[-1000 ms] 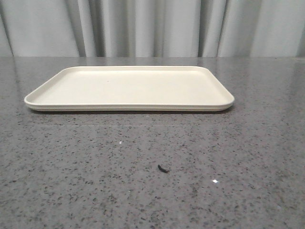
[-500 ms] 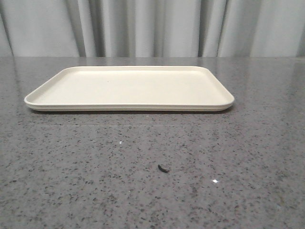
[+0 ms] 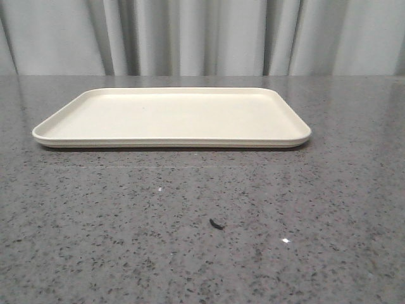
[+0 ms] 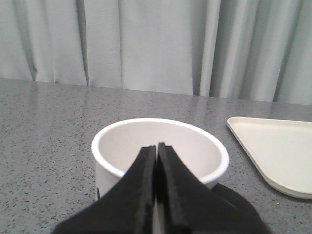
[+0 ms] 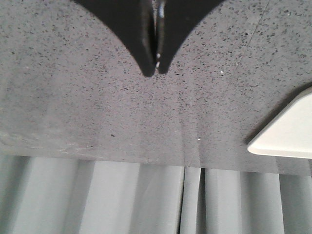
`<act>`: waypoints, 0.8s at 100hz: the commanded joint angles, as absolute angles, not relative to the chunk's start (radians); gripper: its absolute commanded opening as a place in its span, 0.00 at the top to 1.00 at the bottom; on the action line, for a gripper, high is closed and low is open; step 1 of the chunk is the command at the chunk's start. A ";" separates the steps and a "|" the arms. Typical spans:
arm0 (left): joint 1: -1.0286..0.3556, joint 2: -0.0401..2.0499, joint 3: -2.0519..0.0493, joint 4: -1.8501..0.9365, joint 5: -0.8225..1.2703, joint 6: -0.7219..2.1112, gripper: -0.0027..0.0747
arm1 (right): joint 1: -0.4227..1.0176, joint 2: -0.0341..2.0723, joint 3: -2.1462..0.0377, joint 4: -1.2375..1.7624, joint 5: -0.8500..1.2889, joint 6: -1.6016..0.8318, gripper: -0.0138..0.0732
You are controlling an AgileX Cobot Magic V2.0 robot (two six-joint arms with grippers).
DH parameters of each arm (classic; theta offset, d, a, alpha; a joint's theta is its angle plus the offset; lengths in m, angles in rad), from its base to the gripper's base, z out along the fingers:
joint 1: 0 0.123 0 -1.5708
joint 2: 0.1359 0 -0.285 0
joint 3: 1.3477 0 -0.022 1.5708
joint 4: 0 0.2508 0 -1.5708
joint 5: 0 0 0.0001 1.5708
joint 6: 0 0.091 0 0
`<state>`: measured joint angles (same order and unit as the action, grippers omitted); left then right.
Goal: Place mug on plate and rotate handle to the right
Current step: 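Move the open left gripper above the white mug beside the tray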
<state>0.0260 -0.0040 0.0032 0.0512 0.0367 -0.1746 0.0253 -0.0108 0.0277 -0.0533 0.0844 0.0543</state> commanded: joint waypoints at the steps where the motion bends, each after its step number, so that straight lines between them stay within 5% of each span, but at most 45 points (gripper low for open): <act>1: 0.027 -0.037 0.009 0.049 -0.049 -0.182 0.99 | 0.020 -0.025 0.025 -0.064 0.000 0.054 0.91; 80: 0.025 -0.037 -0.001 0.047 -0.214 -0.184 0.99 | 0.020 -0.025 0.024 -0.062 -0.115 0.056 0.91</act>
<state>0.0260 -0.0040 0.0032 0.0512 -0.1004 -0.1746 0.0253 -0.0108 0.0277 -0.0533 0.0269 0.0543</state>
